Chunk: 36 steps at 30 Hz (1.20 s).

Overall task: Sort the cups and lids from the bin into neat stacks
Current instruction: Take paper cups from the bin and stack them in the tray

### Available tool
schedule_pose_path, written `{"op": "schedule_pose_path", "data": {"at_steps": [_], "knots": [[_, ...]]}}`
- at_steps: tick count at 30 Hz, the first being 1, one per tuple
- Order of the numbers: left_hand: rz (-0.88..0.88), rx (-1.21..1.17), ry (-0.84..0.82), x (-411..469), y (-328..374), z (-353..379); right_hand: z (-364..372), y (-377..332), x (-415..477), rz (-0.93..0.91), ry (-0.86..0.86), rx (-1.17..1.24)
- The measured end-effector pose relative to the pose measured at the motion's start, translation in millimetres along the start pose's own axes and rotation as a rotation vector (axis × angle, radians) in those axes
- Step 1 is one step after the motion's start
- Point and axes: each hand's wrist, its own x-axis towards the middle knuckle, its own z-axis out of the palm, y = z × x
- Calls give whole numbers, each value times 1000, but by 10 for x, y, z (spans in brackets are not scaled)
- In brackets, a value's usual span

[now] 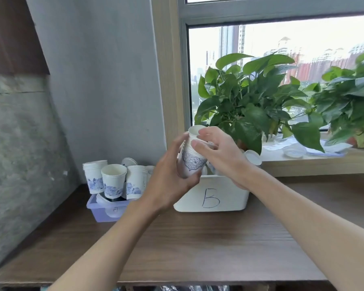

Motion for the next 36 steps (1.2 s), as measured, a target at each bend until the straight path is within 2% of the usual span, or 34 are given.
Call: {"op": "schedule_pose_path", "data": {"at_steps": [6, 16, 23, 29, 36], "knots": [[-40, -52, 40, -202, -26, 168, 21, 127, -210, 69, -42, 109], [-187, -206, 15, -619, -334, 514, 106, 593, -408, 179, -145, -30], [-295, -257, 85, -914, -706, 610, 149, 773, -194, -35, 59, -431], [-350, -236, 129, -1044, -928, 645, 318, 773, 75, -137, -22, -702], [-377, -265, 173, -1029, -1000, 631, 487, 831, 313, -155, -51, -856]]}}
